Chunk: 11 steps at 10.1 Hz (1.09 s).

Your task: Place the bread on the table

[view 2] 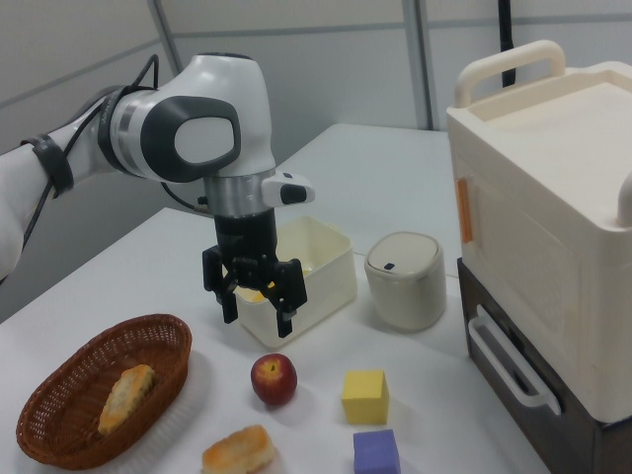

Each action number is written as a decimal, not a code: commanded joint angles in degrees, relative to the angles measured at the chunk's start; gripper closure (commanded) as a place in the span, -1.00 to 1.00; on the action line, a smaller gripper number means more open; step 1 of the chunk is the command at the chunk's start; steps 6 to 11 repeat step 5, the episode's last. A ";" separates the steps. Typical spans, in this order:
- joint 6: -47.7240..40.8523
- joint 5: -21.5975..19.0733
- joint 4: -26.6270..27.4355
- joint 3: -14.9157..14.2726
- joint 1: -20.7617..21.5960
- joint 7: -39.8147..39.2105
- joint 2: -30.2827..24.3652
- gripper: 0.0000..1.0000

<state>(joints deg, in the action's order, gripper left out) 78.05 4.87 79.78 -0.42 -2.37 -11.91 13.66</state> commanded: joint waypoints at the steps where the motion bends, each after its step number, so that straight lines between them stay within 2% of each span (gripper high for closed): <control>1: 1.91 0.67 0.64 -0.28 -0.01 0.04 -1.09 -1.00; 5: 9.91 0.58 0.64 -0.72 -0.45 2.84 -1.18 -1.00; 11: 9.91 0.58 0.64 -0.72 -0.45 2.84 -1.18 -1.00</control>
